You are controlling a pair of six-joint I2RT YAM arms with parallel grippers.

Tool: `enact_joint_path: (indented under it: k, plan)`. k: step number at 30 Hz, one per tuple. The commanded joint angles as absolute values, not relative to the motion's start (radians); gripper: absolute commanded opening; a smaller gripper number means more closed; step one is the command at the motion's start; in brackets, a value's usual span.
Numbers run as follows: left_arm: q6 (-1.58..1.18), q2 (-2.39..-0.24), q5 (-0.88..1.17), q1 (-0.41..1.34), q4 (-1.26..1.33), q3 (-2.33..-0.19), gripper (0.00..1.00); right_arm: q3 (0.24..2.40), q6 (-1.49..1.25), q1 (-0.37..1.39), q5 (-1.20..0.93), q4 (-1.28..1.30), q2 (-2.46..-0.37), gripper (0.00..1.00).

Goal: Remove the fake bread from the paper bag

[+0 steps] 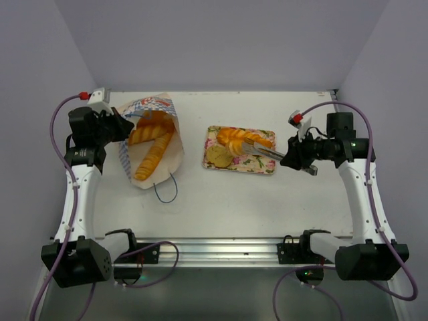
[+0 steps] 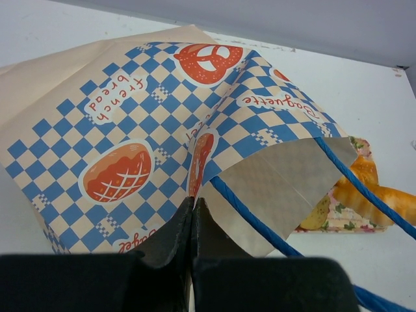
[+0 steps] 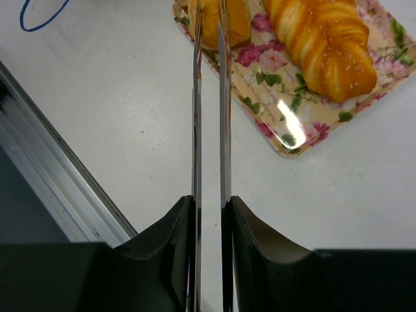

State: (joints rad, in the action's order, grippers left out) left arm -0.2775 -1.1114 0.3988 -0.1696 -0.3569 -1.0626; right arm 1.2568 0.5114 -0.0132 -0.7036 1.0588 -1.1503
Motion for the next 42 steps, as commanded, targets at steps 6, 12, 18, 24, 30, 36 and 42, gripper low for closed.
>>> enact_joint_path:
  k: [6, 12, 18, 24, 30, 36, 42]
  plan:
    - [-0.288, -1.062, 0.436, -0.176, -0.288, -1.031, 0.00, 1.238, 0.465, -0.054, -0.741, 1.149, -1.114, 0.00]
    - [-0.299, -1.054, 0.457, -0.176, -0.262, -1.003, 0.00, 1.210, 0.440, -0.067, -0.693, 1.175, -1.103, 0.00]
    - [-0.302, -1.046, 0.462, -0.175, -0.247, -0.988, 0.00, 1.215, 0.431, -0.086, -0.681, 1.192, -1.104, 0.00]
    - [-0.304, -1.045, 0.469, -0.176, -0.238, -0.977, 0.00, 1.175, 0.433, -0.103, -0.672, 1.186, -1.130, 0.00]
    - [-0.305, -1.042, 0.474, -0.175, -0.236, -0.977, 0.00, 1.180, 0.445, -0.121, -0.699, 1.178, -1.192, 0.00]
    - [-0.305, -1.048, 0.477, -0.176, -0.235, -0.977, 0.00, 1.187, 0.452, -0.178, -0.706, 1.164, -1.229, 0.00]
    - [-0.304, -1.052, 0.479, -0.176, -0.235, -0.982, 0.00, 1.183, 0.489, -0.244, -0.724, 1.164, -1.318, 0.06]
